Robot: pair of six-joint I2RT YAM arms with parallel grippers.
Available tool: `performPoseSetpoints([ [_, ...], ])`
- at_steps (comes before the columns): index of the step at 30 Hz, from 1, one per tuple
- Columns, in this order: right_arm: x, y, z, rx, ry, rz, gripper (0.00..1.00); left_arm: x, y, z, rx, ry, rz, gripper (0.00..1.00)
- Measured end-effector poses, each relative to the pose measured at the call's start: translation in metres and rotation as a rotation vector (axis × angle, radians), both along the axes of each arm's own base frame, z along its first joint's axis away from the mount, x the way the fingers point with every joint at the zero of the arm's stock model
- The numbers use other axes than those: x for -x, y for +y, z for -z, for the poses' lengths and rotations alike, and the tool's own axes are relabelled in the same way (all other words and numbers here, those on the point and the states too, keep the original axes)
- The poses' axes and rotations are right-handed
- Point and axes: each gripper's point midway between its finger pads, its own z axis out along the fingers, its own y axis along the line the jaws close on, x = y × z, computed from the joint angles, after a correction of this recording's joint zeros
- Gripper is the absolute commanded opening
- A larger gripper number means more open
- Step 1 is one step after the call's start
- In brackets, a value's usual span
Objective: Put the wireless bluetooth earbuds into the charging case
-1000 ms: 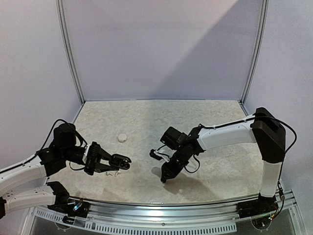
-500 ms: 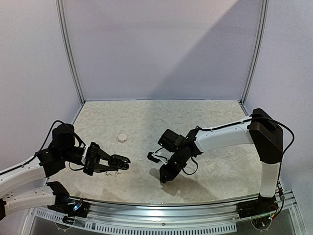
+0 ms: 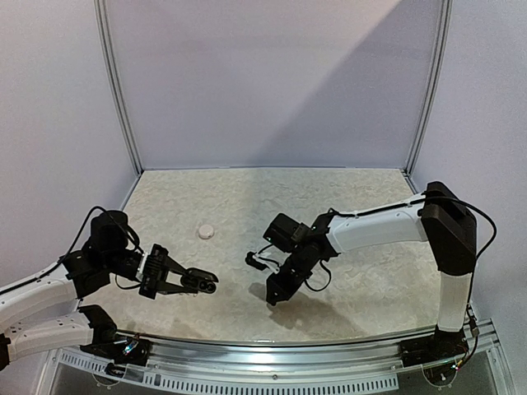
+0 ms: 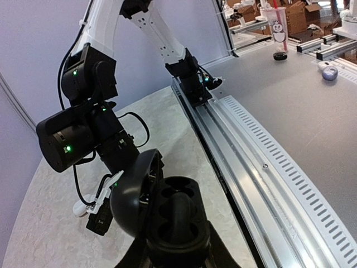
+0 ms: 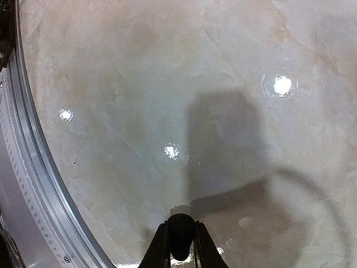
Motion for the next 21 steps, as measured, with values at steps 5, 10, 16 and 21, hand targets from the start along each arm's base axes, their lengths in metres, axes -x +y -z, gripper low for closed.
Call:
performPoseSetpoints([
  [5, -0.001, -0.001, 0.000, 0.005, -0.005, 0.003, 0.01, 0.006, 0.002, 0.006, -0.015, -0.011, 0.030, 0.00],
  [10, -0.001, -0.002, 0.001, 0.011, -0.005, 0.004, 0.00, 0.012, 0.004, 0.013, -0.028, -0.029, 0.068, 0.00],
  [16, -0.003, -0.002, 0.000, 0.013, -0.017, 0.008, 0.00, 0.019, 0.006, 0.020, -0.040, -0.038, 0.112, 0.00],
  [21, -0.005, -0.002, -0.004, 0.010, -0.034, 0.014, 0.00, 0.024, 0.007, 0.021, -0.044, -0.051, 0.140, 0.00],
])
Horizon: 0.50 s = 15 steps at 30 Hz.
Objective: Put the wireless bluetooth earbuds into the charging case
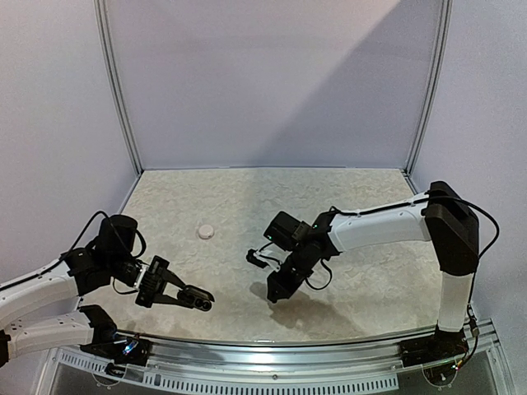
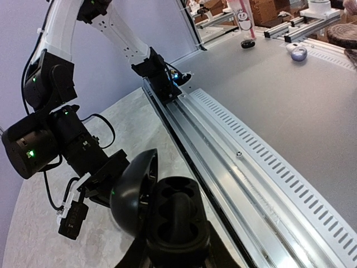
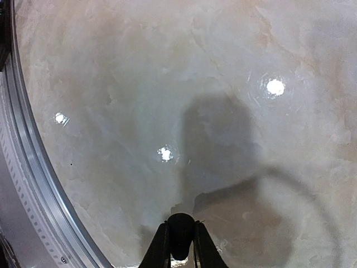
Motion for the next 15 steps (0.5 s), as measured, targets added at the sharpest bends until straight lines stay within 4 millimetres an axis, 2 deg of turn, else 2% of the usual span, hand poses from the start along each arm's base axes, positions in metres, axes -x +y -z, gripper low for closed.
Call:
performPoseSetpoints([
  [11, -0.007, -0.001, -0.007, 0.001, -0.037, 0.021, 0.00, 0.006, 0.003, 0.003, -0.013, -0.019, 0.035, 0.00],
  [15, -0.015, -0.007, -0.005, 0.022, -0.043, 0.072, 0.00, 0.006, 0.003, 0.001, -0.010, -0.026, 0.038, 0.00],
])
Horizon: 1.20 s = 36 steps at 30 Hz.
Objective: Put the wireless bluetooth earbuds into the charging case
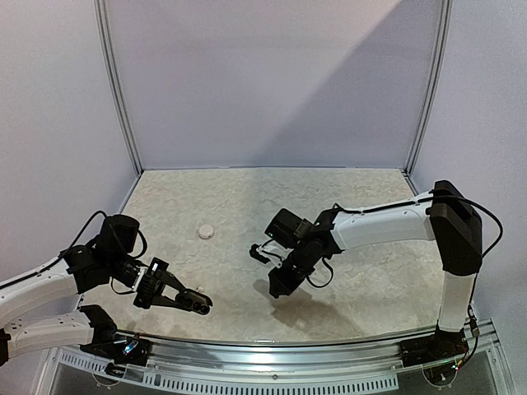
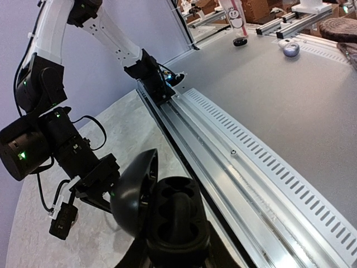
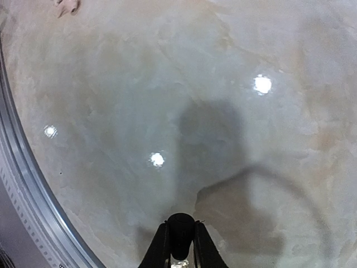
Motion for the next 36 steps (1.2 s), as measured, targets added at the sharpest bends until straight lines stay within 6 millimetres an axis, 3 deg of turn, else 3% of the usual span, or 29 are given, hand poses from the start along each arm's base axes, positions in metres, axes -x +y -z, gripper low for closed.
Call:
performPoseSetpoints([
  [4, -0.020, -0.014, -0.003, 0.037, -0.017, 0.127, 0.00, 0.000, 0.000, -0.001, 0.001, -0.005, 0.000, 0.00],
  [9, -0.049, -0.047, -0.017, 0.106, -0.050, 0.370, 0.00, -0.001, 0.000, 0.000, -0.001, -0.006, -0.004, 0.00],
  [12, -0.055, -0.065, -0.021, 0.152, -0.061, 0.482, 0.00, -0.001, 0.000, 0.000, -0.002, -0.007, -0.004, 0.00],
  [17, -0.057, -0.077, -0.020, 0.194, -0.071, 0.552, 0.00, -0.001, 0.000, 0.000, -0.001, -0.011, -0.003, 0.00],
  [22, -0.060, -0.075, -0.023, 0.181, -0.089, 0.538, 0.00, -0.001, 0.000, 0.000, -0.004, -0.013, -0.005, 0.00],
  [26, -0.059, -0.066, -0.037, 0.086, -0.137, 0.466, 0.00, -0.001, 0.000, 0.002, -0.010, -0.011, -0.008, 0.00],
  [32, -0.041, -0.062, -0.065, -0.064, -0.222, 0.290, 0.00, -0.002, 0.001, 0.003, -0.020, -0.006, -0.015, 0.00],
  [36, -0.028, -0.046, -0.076, -0.137, -0.253, 0.143, 0.00, -0.004, 0.000, 0.004, -0.029, 0.010, -0.032, 0.00],
])
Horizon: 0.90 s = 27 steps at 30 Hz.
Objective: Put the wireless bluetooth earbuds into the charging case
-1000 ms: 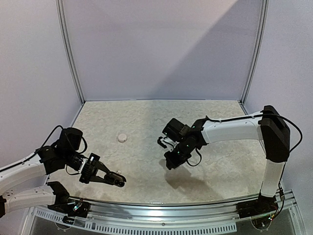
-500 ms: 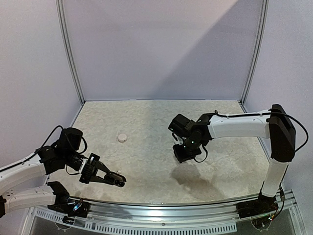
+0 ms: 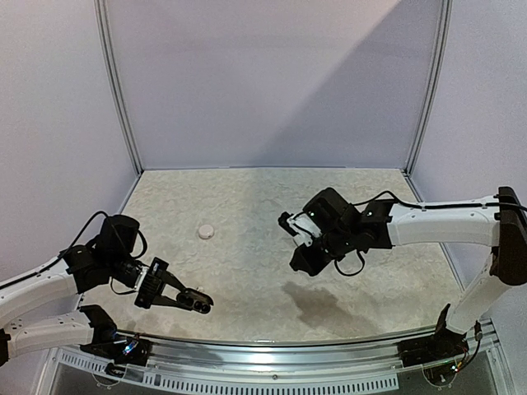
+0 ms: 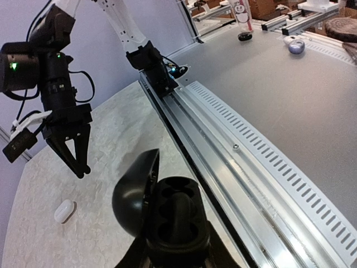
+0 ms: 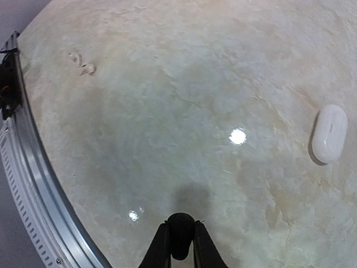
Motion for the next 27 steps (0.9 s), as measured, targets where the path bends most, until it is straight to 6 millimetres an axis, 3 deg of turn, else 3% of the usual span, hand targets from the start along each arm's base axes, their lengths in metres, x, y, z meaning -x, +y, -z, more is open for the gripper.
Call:
performPoseSetpoints([
  [5, 0.018, 0.024, -0.029, -0.137, -0.026, -0.185, 0.00, -0.013, -0.005, -0.007, 0.005, 0.028, -0.067, 0.00],
  [15, 0.049, 0.065, -0.133, -0.451, -0.112, -0.493, 0.00, -0.037, -0.015, -0.027, 0.049, 0.098, -0.181, 0.00],
  [18, 0.050, 0.067, -0.141, -0.471, -0.132, -0.514, 0.00, -0.042, -0.017, -0.033, 0.067, 0.118, -0.207, 0.00],
  [27, 0.054, 0.068, -0.141, -0.486, -0.122, -0.537, 0.00, -0.061, -0.020, -0.037, 0.071, 0.251, -0.333, 0.00],
])
